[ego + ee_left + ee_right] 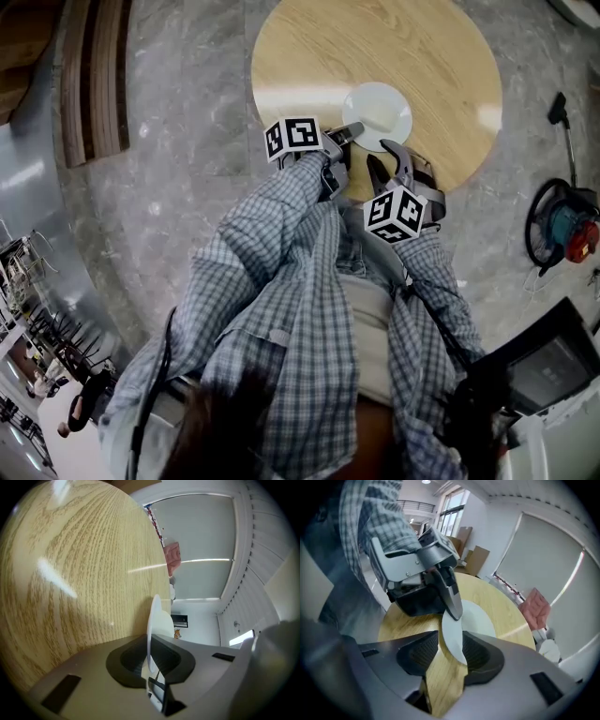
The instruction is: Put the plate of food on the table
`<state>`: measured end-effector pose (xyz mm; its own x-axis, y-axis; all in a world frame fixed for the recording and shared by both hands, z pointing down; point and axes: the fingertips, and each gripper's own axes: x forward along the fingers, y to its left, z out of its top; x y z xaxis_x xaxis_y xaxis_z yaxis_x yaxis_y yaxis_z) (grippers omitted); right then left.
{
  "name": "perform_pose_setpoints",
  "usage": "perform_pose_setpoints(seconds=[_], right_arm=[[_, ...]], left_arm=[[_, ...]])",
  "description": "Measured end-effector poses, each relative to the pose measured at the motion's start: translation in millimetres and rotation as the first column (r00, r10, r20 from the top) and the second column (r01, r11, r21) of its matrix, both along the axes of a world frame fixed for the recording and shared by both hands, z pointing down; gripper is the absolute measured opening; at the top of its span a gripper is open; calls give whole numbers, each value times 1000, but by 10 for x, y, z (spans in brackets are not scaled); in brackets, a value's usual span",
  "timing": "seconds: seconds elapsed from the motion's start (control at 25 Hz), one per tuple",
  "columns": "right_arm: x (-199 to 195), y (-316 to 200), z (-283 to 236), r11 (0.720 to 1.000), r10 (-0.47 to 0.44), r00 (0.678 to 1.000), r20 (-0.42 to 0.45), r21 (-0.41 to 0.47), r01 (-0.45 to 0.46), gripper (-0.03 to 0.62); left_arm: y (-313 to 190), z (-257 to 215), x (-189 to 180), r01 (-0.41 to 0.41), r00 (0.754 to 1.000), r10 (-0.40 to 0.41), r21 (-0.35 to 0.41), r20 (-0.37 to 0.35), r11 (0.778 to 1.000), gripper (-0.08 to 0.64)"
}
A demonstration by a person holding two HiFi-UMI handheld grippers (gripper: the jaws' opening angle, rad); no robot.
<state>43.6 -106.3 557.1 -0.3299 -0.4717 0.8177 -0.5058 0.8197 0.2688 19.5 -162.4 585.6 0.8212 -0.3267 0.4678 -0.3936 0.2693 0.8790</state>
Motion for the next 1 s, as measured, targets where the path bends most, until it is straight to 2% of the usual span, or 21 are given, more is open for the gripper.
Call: perform_pose_setpoints(seconds=[0.12, 0.2, 0.28, 0.36, 0.52, 0.92, 1.0], right_arm=[[-4, 33, 109, 995, -93, 988, -125, 10, 95, 162], [15, 36, 150, 992, -119, 975, -187, 22, 125, 156], [24, 29, 153, 988, -134, 964, -232, 44, 148, 66], [23, 33, 161, 983, -156, 951, -267, 54, 176, 55], [25, 39, 183, 977, -182, 938, -296, 51, 205, 51], [64, 18, 164, 978, -182, 934, -306, 37, 203, 49], [84, 15, 157, 979, -181, 933, -312, 37, 202, 49]], left_arm=[[-1, -4, 8, 2, 1000, -2, 1, -1, 1000, 28], [2, -3, 14, 3, 1000, -3, 3, -2, 1000, 28], [5, -6, 15, 1, 1000, -1, 3, -4, 1000, 28], [2, -8, 17, -1, 1000, 1, 5, -5, 1000, 28], [-4, -5, 27, -3, 1000, 3, 13, -11, 1000, 28], [-21, -71, 81, -28, 998, 31, 45, -62, 999, 31], [-22, -91, 107, -33, 997, 37, 54, -66, 998, 49]])
